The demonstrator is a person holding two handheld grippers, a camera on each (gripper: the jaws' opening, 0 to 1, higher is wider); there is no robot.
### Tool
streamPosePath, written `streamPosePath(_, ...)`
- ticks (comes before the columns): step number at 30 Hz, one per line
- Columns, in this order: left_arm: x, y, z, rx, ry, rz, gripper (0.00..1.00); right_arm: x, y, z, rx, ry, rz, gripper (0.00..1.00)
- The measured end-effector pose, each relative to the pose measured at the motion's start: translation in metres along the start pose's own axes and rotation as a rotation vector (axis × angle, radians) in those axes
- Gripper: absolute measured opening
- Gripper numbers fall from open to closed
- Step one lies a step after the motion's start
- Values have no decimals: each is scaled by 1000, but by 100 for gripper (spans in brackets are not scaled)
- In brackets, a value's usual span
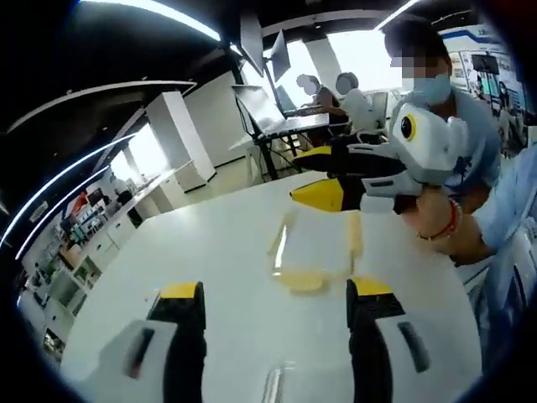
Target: Snap each plastic latch of the storage box into its locked position after aligning the lid with the box until every specified latch is closed and the lid sits flush.
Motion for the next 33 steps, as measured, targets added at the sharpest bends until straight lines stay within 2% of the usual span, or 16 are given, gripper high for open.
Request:
streamPosePath(5, 34, 4, -3, 9, -45, 135, 67, 1, 0, 1, -3, -10, 1, 34)
streamPosePath(9, 54, 4, 0, 18, -110, 189, 64, 1, 2, 2, -4, -18, 13, 34)
streamPosePath(11, 71, 5, 3, 19, -143, 223, 63, 1, 3, 3, -5, -19, 18, 34)
streamPosePath(18, 99, 2, 7, 18, -187, 297, 59, 1, 3, 4, 5, -29, 18, 34)
streamPosePath(21, 108, 0, 12, -4, -218, 348, 55, 2, 3, 5, 8, -34, 18, 34)
streamPosePath(24, 113, 3, 19, 0, -260, 368, 53, 2, 2, 6, 11, -37, 16, 34)
streamPosePath(30, 121, 11, 26, -23, -262, 422, 50, 2, 2, 6, 15, -44, 24, 34)
streamPosePath(33, 124, 13, 30, -12, -282, 447, 48, 3, 2, 7, 13, -51, 24, 34)
Point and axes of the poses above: the point that each gripper's makers call its tool centre point, and the gripper's own axes: x roughly forward along the fingers, y roughly to its right, z roughly out of its underside, the point moved 9 cm from there along -x, roughly backward along the fingers, and after that the axes turned 13 degrees about x, right-handed, at the moved point
